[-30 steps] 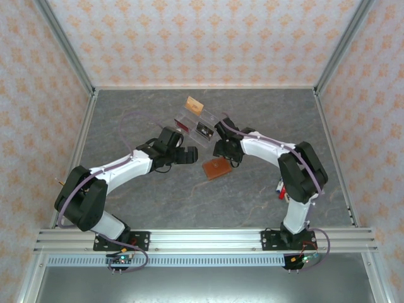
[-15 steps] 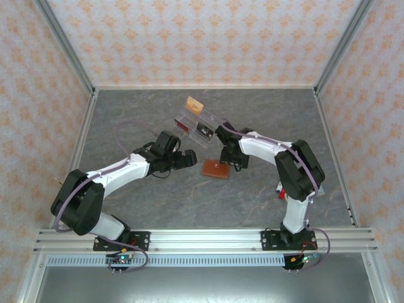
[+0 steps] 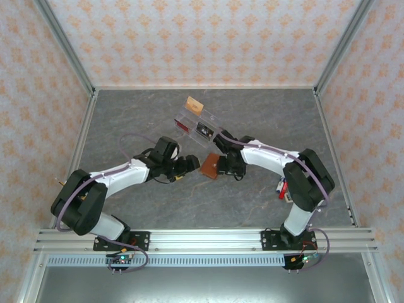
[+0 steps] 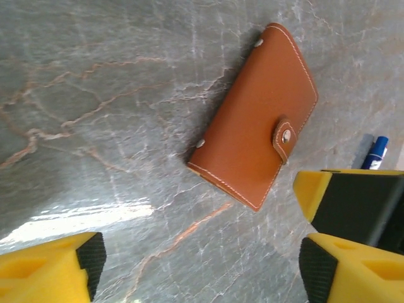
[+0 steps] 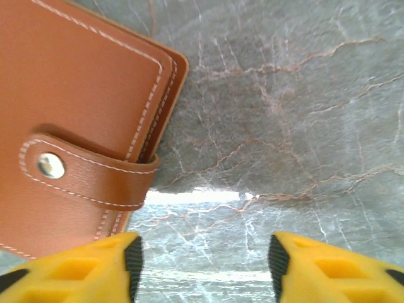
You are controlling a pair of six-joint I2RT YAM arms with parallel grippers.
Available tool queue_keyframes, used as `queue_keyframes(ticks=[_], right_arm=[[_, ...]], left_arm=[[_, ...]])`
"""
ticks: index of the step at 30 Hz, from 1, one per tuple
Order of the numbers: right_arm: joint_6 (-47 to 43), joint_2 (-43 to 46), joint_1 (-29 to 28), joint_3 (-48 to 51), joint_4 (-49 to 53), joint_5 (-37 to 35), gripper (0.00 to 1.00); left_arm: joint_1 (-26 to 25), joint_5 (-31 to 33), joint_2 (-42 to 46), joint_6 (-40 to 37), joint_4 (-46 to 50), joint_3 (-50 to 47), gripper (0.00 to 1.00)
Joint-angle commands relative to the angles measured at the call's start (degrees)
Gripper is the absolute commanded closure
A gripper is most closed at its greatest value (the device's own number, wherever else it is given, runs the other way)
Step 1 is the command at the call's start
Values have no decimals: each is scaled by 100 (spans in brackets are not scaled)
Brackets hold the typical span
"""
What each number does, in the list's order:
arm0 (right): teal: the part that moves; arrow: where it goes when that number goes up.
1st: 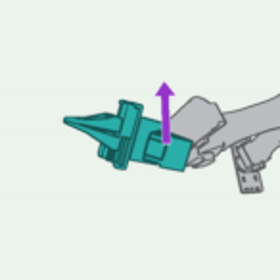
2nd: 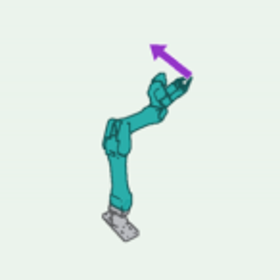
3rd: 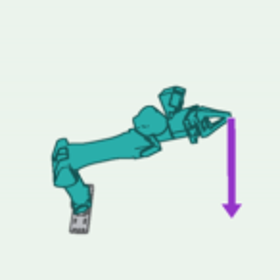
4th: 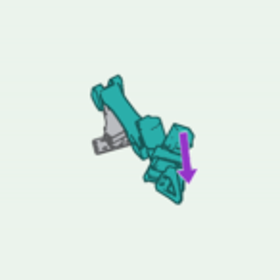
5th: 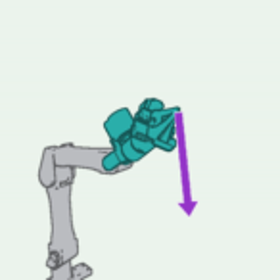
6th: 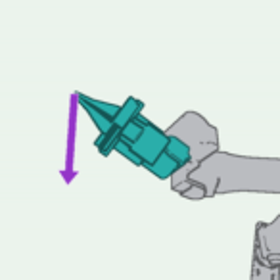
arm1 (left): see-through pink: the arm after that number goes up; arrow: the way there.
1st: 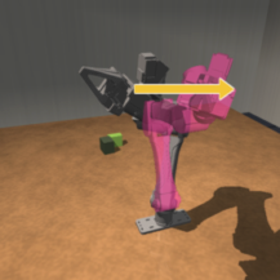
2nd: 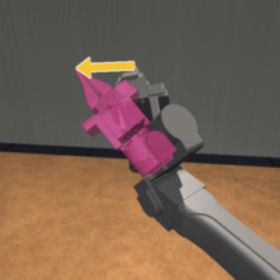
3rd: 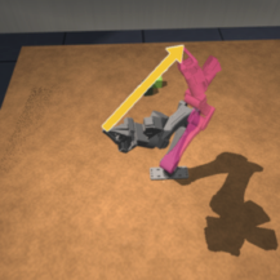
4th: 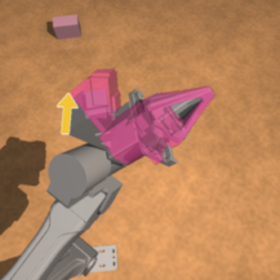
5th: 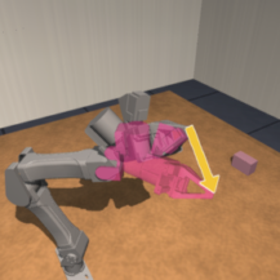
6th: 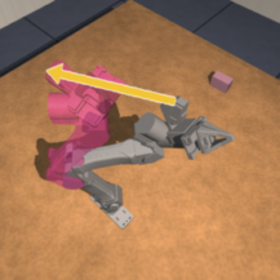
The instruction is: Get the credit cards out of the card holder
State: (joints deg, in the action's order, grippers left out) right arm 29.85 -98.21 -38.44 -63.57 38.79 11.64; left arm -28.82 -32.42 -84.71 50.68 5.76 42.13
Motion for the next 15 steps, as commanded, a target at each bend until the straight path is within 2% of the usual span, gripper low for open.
queue_keyframes(ticks=[1,8,12,15], right_arm=[[-145,224,3,-79,-318,48,52],[472,-63,36,-208,-931,55,55],[836,-184,187,-150,-1242,-80,55],[1001,-287,329,-46,-1489,97,56]], left_arm=[[3,-394,-240,153,-449,121,22],[32,-137,-643,-409,44,671,27],[25,-252,-1036,-534,-10,927,31],[26,-334,-1289,-618,4,1123,34]])
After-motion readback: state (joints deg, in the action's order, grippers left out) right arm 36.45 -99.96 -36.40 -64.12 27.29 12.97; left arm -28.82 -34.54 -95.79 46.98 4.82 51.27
